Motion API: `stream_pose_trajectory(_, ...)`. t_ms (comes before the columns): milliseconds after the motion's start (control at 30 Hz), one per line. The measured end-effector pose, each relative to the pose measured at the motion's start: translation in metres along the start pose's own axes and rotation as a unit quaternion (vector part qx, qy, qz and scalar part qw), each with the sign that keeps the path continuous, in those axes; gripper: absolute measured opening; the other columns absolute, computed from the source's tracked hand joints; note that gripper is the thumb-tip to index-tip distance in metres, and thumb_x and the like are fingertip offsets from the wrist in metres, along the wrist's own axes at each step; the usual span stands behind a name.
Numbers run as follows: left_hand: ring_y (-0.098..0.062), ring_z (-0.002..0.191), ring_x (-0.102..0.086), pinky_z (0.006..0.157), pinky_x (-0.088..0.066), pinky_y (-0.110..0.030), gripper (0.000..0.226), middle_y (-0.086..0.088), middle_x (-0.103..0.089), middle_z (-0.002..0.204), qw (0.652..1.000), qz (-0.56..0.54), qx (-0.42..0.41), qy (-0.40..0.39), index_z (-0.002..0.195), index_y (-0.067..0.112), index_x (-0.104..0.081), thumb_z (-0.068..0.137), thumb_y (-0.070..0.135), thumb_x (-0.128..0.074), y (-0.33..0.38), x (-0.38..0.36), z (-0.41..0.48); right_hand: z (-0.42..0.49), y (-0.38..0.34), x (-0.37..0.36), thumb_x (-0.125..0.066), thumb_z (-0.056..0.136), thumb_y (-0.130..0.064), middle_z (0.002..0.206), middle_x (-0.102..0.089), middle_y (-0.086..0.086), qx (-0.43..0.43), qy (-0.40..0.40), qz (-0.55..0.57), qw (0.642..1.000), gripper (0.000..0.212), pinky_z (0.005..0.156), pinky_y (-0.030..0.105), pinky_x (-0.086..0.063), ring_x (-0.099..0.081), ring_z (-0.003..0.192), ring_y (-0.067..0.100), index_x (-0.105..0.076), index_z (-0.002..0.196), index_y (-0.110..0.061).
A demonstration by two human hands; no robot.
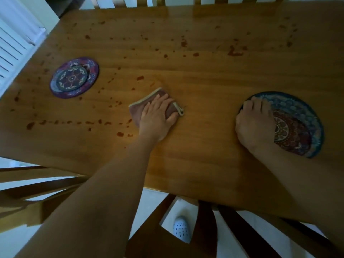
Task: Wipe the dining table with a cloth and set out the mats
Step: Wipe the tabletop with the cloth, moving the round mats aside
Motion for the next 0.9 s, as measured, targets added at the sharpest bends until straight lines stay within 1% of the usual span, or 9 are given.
stream_pose_trajectory(167, -0.015, 0.149, -0.012, 0.119, -0.006, -0.040, 0.054, 0.010, -0.025, 0.159, 0.997, -0.006, 0.075, 0.018, 0.145, 0.036, -0.036, 0.095, 0.056, -0.038, -0.011, 0.002, 0.041, 0.000, 0.000, -0.001, -0.037, 0.098, -0.013, 0.122, -0.051, 0.033, 0.003, 0.006, -0.008, 1.000, 0.028, 0.100, 0.057, -0.038, -0.047, 0.116, 0.049, -0.052, 0.111, 0.007)
stream_pose_trajectory(367, -0.013, 0.149, -0.007, 0.119, -0.001, -0.038, 0.071, 0.012, -0.022, 0.160, 0.999, -0.025, 0.040, 0.007, 0.148, 0.036, -0.030, 0.087, 0.071, -0.038, 0.008, -0.002, -0.006, 0.000, -0.006, 0.004, -0.034, 0.097, -0.009, 0.124, -0.051, 0.034, -0.016, -0.023, 0.000, 1.000, 0.030, 0.104, 0.059, -0.035, -0.046, 0.118, 0.050, -0.053, 0.112, 0.009)
stream_pose_trajectory(500, -0.010, 0.148, -0.012, 0.117, 0.001, -0.030, 0.055, 0.013, -0.030, 0.157, 0.996, -0.076, -0.034, 0.016, 0.145, 0.036, -0.038, 0.093, 0.051, -0.050, 0.021, -0.004, -0.045, 0.007, -0.020, 0.009, -0.038, 0.091, -0.005, 0.138, -0.042, 0.028, -0.018, -0.044, 0.044, 0.998, 0.033, 0.117, 0.054, -0.017, -0.033, 0.132, 0.044, -0.051, 0.121, 0.004)
stream_pose_trajectory(567, -0.012, 0.144, -0.026, 0.117, -0.002, -0.025, 0.043, 0.008, -0.043, 0.150, 0.989, -0.146, -0.017, 0.014, 0.139, 0.031, -0.048, 0.096, 0.037, -0.052, 0.021, -0.001, -0.047, 0.009, -0.041, 0.013, -0.047, 0.089, -0.006, 0.144, -0.038, 0.023, 0.008, -0.052, 0.081, 0.995, 0.036, 0.118, 0.050, -0.016, -0.030, 0.136, 0.042, -0.050, 0.125, -0.002)
stream_pose_trajectory(600, -0.015, 0.136, -0.040, 0.119, -0.014, -0.029, 0.036, 0.004, -0.054, 0.140, 0.979, -0.204, 0.011, 0.012, 0.133, 0.028, -0.053, 0.097, 0.031, -0.053, 0.021, 0.005, -0.047, 0.011, -0.053, 0.015, -0.050, 0.089, -0.007, 0.145, -0.038, 0.020, 0.015, -0.053, 0.105, 0.993, 0.036, 0.117, 0.050, -0.019, -0.031, 0.136, 0.040, -0.051, 0.125, -0.004)
stream_pose_trajectory(667, -0.013, 0.104, -0.061, 0.098, -0.046, -0.036, 0.021, 0.005, -0.069, 0.106, 0.941, -0.332, 0.062, 0.017, 0.118, 0.023, -0.060, 0.098, 0.023, -0.052, 0.024, 0.020, -0.045, 0.018, -0.075, 0.019, -0.052, 0.090, -0.009, 0.146, -0.038, 0.016, 0.010, -0.058, 0.147, 0.987, 0.037, 0.112, 0.050, -0.028, -0.034, 0.134, 0.037, -0.050, 0.126, -0.008)
stream_pose_trajectory(733, -0.011, 0.088, -0.065, 0.080, -0.051, -0.032, 0.014, 0.005, -0.069, 0.090, 0.900, -0.425, 0.093, 0.042, 0.107, 0.021, -0.064, 0.098, 0.020, -0.052, 0.029, 0.039, -0.042, 0.024, -0.090, 0.019, -0.052, 0.091, -0.010, 0.145, -0.038, 0.012, 0.009, -0.060, 0.172, 0.983, 0.035, 0.107, 0.048, -0.035, -0.036, 0.132, 0.032, -0.049, 0.126, -0.011)
stream_pose_trajectory(833, -0.021, 0.086, -0.070, 0.076, -0.056, -0.036, 0.015, -0.004, -0.074, 0.092, 0.794, -0.581, 0.175, 0.035, 0.099, 0.017, -0.069, 0.095, 0.020, -0.055, 0.019, 0.065, -0.023, 0.036, -0.104, 0.013, -0.052, 0.092, -0.010, 0.143, -0.039, 0.009, 0.001, -0.065, 0.203, 0.977, 0.033, 0.103, 0.043, -0.038, -0.034, 0.132, 0.028, -0.050, 0.125, -0.012)
stream_pose_trajectory(900, -0.024, 0.096, -0.070, 0.085, -0.057, -0.037, 0.022, -0.007, -0.073, 0.104, 0.731, -0.649, 0.208, 0.009, 0.113, 0.017, -0.067, 0.093, 0.019, -0.057, 0.005, 0.078, -0.005, 0.040, -0.107, 0.006, -0.050, 0.094, -0.012, 0.143, -0.039, 0.010, -0.010, -0.071, 0.215, 0.974, 0.033, 0.106, 0.040, -0.035, -0.034, 0.132, 0.027, -0.050, 0.126, -0.011)
Point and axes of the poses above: each hand's wrist, its own z-axis towards the middle knuckle, its own x-axis out of the back of the hand, y = z × x, the point moved 2 cm from there along z, towards the middle knuckle
